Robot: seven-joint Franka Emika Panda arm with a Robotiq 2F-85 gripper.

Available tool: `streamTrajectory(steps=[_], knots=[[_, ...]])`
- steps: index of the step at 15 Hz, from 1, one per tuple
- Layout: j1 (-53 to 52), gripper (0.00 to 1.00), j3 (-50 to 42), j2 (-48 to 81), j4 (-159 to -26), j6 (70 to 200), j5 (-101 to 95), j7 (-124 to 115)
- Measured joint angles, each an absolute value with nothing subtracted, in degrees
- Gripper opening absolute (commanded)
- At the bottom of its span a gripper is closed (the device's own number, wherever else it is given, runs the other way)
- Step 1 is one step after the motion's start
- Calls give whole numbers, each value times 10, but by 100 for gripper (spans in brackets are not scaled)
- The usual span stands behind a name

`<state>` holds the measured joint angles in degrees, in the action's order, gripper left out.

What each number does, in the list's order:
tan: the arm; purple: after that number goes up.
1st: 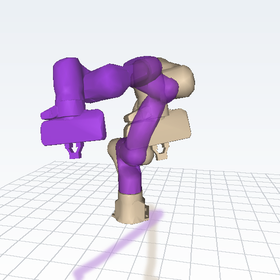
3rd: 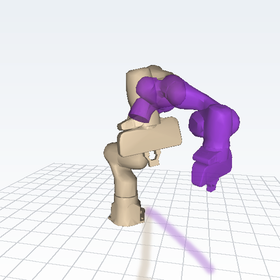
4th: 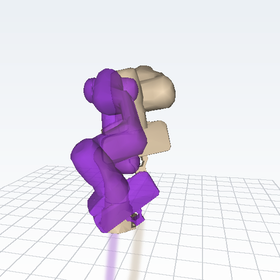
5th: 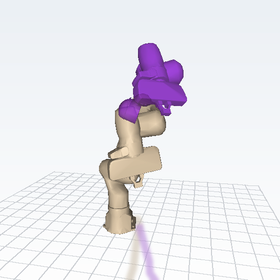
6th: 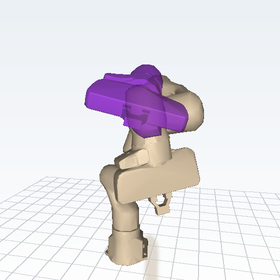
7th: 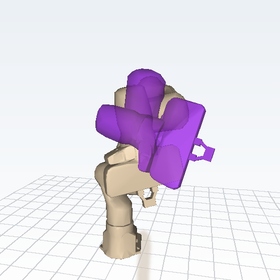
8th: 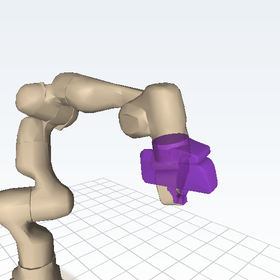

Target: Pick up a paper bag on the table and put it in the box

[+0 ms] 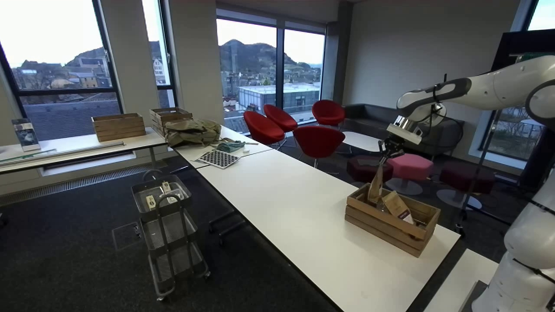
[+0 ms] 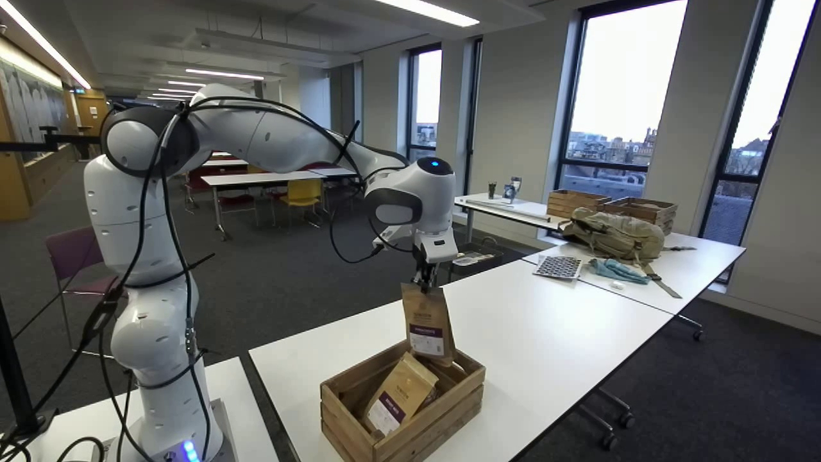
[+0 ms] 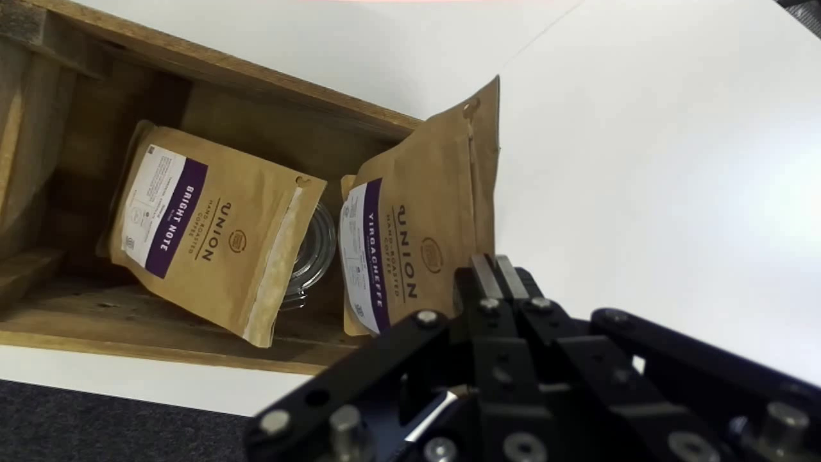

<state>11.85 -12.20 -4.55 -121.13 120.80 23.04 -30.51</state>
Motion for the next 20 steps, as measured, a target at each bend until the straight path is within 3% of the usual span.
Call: streamTrajectory(steps=[20], knots=[[116,0,-106,118,-1129,1208,398,-162]])
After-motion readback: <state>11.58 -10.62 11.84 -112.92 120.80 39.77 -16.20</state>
